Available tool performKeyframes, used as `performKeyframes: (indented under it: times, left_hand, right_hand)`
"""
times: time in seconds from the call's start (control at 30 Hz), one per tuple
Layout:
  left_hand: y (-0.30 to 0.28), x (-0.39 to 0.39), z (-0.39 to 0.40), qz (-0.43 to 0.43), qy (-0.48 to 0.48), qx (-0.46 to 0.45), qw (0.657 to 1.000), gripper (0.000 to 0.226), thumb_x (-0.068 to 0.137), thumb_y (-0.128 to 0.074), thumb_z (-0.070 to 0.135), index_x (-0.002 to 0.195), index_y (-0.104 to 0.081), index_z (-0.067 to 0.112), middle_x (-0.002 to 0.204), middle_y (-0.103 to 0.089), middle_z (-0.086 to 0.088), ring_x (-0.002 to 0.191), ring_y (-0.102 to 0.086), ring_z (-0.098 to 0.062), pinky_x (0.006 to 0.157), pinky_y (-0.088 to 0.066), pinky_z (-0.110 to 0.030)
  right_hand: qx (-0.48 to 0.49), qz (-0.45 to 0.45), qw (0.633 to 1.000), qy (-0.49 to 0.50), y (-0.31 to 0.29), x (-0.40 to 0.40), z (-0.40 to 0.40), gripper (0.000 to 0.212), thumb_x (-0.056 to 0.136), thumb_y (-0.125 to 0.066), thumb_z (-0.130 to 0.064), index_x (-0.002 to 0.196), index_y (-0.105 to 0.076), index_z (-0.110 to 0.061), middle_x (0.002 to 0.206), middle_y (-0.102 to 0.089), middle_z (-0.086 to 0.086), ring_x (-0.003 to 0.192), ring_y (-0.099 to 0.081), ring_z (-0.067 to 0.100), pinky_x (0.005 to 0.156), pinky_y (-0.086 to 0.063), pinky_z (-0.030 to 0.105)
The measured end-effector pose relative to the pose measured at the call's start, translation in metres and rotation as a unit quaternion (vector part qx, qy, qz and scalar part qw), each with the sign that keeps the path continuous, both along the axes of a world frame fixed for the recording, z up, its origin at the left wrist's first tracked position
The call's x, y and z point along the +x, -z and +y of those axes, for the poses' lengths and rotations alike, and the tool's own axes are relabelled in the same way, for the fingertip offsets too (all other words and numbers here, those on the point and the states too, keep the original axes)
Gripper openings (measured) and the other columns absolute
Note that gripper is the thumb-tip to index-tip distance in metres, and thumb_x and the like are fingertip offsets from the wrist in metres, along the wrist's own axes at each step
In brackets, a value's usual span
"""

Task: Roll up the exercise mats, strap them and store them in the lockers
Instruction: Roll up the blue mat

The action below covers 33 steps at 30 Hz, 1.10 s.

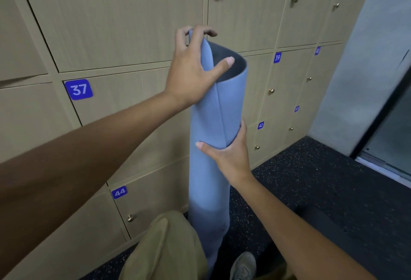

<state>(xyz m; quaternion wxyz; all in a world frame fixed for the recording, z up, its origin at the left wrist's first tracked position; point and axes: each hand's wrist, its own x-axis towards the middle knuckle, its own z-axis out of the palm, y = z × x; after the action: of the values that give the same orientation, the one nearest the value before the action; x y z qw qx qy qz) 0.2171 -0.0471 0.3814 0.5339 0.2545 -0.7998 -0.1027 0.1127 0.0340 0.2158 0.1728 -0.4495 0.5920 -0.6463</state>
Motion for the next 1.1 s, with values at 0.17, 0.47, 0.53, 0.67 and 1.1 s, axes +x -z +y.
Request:
performKeyframes:
  times: [0.17,0.47,0.53,0.67,1.1]
  left_hand:
    - [0.020,0.005,0.004,-0.016,-0.007,0.012,1.000,0.057,0.086,-0.072,0.049,0.135,-0.052,0.027,0.140,-0.033,-0.003,0.126,-0.047,-0.014,0.100,-0.045,-0.024]
    - [0.044,0.025,-0.005,-0.104,-0.019,0.022,0.994,0.053,0.087,-0.060,0.065,0.129,-0.062,0.032,0.117,-0.049,0.001,0.113,-0.053,-0.015,0.096,-0.047,-0.031]
    - [0.022,0.026,-0.013,-0.141,0.015,0.036,0.989,0.057,0.081,-0.058,0.071,0.122,-0.067,0.032,0.115,-0.057,0.003,0.112,-0.056,-0.013,0.093,-0.045,-0.022]
    - [-0.021,0.023,-0.028,-0.384,0.099,0.113,0.911,0.069,0.069,-0.060,0.081,0.124,-0.067,0.042,0.124,-0.060,0.015,0.115,-0.058,-0.007,0.109,-0.045,-0.034]
    - [0.007,0.008,-0.003,-0.523,0.128,0.130,0.833,0.082,0.074,-0.053,0.074,0.147,-0.052,0.037,0.151,-0.047,0.016,0.140,-0.039,-0.006,0.117,-0.028,-0.028]
  right_hand:
    - [0.033,-0.005,0.999,-0.011,0.022,-0.001,0.003,0.130,0.050,-0.097,-0.050,0.154,-0.020,-0.038,0.148,-0.044,-0.019,0.136,-0.046,0.003,0.113,-0.043,0.040]
    - [0.086,-0.028,0.995,-0.050,0.069,-0.003,0.019,0.123,0.046,-0.101,-0.045,0.145,-0.028,-0.044,0.140,-0.053,-0.019,0.128,-0.055,0.003,0.107,-0.049,0.041]
    - [0.095,-0.029,0.992,-0.076,0.069,0.000,0.018,0.120,0.048,-0.101,-0.041,0.144,-0.030,-0.045,0.138,-0.056,-0.018,0.126,-0.057,0.003,0.106,-0.051,0.040]
    - [0.107,-0.038,0.987,-0.111,0.067,-0.002,0.016,0.115,0.053,-0.102,-0.031,0.142,-0.031,-0.046,0.135,-0.058,-0.018,0.123,-0.060,0.004,0.103,-0.053,0.039]
    - [0.145,-0.048,0.978,-0.144,0.103,-0.018,0.031,0.116,0.052,-0.101,-0.018,0.144,-0.033,-0.036,0.133,-0.061,-0.020,0.126,-0.058,0.004,0.109,-0.048,0.041]
